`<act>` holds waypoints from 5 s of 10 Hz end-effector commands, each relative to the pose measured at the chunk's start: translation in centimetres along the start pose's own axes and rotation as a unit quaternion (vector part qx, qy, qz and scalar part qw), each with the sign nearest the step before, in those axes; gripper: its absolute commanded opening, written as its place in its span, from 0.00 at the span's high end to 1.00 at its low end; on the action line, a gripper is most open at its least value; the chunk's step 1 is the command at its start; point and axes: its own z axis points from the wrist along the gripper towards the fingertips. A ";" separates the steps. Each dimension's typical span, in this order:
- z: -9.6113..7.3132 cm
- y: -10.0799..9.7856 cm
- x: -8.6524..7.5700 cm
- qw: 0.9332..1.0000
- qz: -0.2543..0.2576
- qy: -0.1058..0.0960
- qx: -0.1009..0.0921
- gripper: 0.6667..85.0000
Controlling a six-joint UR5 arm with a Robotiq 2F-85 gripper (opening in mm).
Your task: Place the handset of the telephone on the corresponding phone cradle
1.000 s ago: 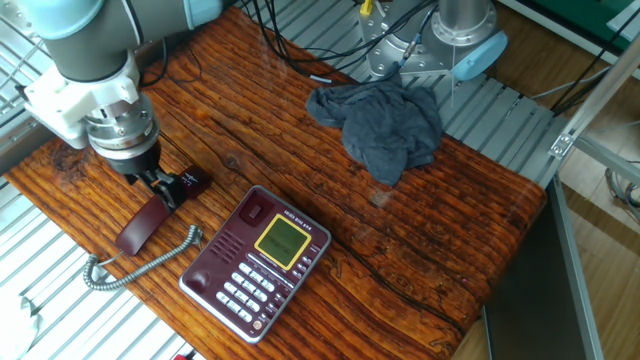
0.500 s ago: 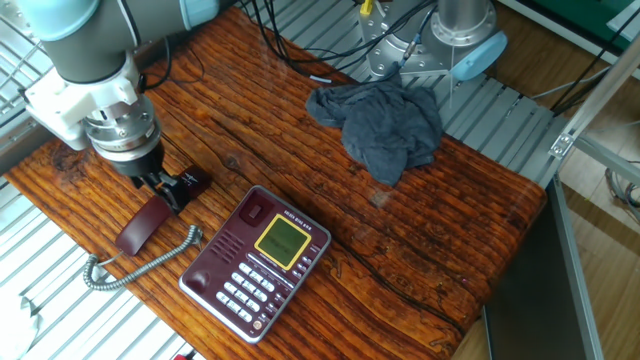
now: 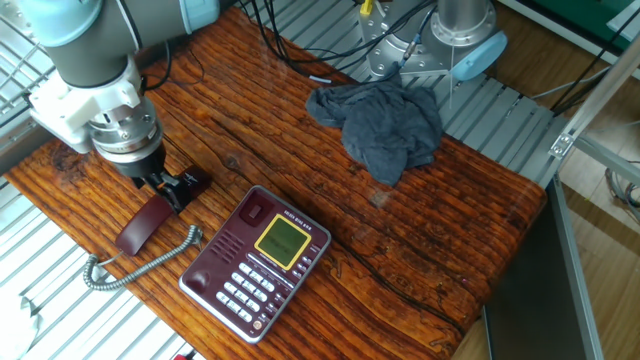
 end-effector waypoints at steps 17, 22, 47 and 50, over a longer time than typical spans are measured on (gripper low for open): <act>0.3 1.0 2.1 0.999 -0.003 0.038 -0.022 0.12; 0.7 -0.4 1.6 1.000 -0.009 0.029 0.004 0.12; 1.9 0.1 0.7 1.000 0.008 0.015 -0.006 0.37; 1.9 -0.2 0.8 1.000 0.011 0.017 0.000 0.40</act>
